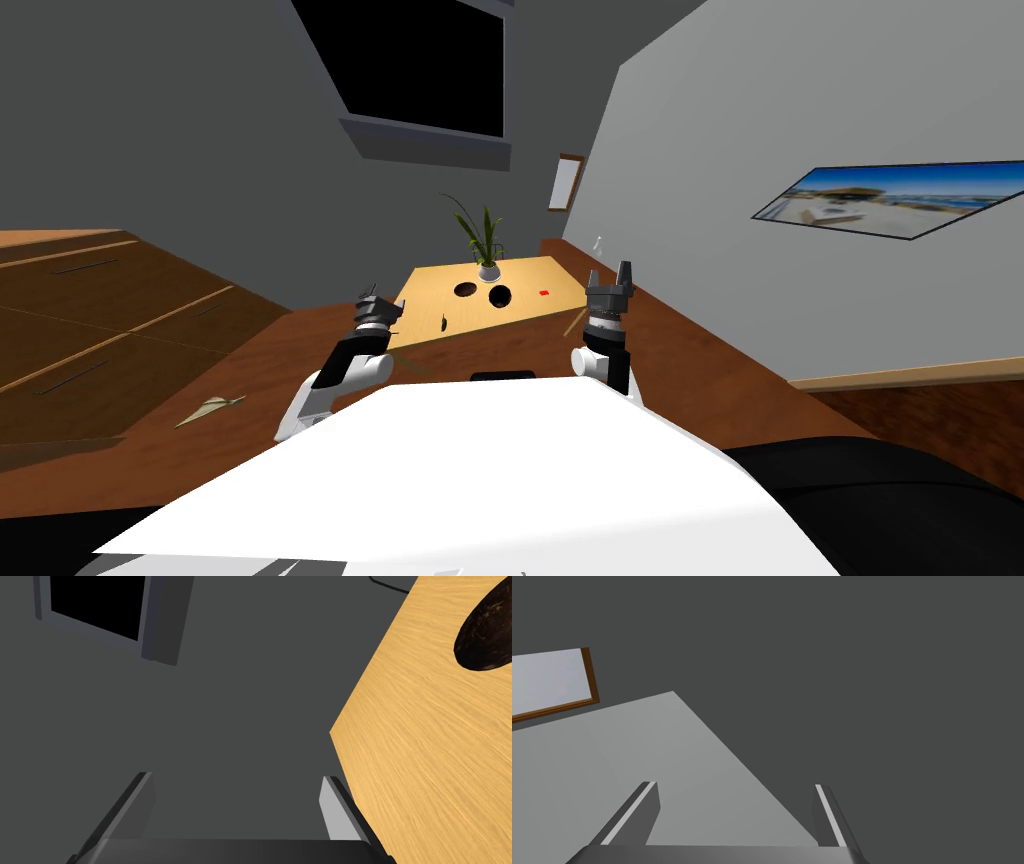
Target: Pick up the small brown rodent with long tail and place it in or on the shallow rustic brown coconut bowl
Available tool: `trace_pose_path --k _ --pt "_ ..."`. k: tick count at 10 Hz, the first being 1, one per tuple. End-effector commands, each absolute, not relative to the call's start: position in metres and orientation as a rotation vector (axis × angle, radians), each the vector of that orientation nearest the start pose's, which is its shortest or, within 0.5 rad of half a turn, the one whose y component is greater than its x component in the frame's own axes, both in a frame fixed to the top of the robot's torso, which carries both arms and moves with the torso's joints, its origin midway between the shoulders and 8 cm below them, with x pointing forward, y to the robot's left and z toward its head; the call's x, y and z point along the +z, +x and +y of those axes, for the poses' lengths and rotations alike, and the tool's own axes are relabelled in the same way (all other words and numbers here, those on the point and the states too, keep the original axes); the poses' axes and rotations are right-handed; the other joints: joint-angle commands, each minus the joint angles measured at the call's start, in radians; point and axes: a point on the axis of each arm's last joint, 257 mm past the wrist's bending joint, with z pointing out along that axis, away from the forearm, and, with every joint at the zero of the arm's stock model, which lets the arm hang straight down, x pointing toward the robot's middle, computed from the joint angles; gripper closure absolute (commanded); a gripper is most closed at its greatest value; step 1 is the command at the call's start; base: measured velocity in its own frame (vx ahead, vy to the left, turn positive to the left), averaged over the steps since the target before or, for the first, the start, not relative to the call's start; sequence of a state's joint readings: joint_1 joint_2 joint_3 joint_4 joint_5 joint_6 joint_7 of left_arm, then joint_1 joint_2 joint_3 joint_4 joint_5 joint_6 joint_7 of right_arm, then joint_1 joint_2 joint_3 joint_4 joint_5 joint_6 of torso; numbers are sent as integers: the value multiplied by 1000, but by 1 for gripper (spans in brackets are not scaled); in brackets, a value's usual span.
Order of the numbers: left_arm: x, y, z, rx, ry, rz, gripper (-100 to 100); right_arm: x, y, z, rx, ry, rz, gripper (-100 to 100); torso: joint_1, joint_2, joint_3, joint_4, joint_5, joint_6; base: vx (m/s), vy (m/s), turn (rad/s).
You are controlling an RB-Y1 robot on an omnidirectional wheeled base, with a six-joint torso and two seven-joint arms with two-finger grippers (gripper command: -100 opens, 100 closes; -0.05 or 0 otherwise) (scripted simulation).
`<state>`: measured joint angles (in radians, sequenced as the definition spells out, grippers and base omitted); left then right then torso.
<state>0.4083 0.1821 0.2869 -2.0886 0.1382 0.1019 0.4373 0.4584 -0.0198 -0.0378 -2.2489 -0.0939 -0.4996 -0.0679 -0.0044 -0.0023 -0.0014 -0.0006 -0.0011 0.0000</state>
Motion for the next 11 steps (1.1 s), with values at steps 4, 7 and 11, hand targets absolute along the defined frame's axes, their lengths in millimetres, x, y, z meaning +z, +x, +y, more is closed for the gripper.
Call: trace_pose_path --k 4,7,11 --pt "-187 399 487 -1162 -1644 667 -100 25 349 -298 1403 718 541 0 0 1 0 0 0 0 38 -59 -110" --pt "-212 392 508 -1131 -1768 599 -100 25 349 -298 1403 718 541 0 1 1 0 0 0 0 38 -48 -94" --pt "-253 373 546 -1066 -1951 456 -100 25 349 -298 1403 718 541 0 1 1 0 0 0 0 44 -41 -112"
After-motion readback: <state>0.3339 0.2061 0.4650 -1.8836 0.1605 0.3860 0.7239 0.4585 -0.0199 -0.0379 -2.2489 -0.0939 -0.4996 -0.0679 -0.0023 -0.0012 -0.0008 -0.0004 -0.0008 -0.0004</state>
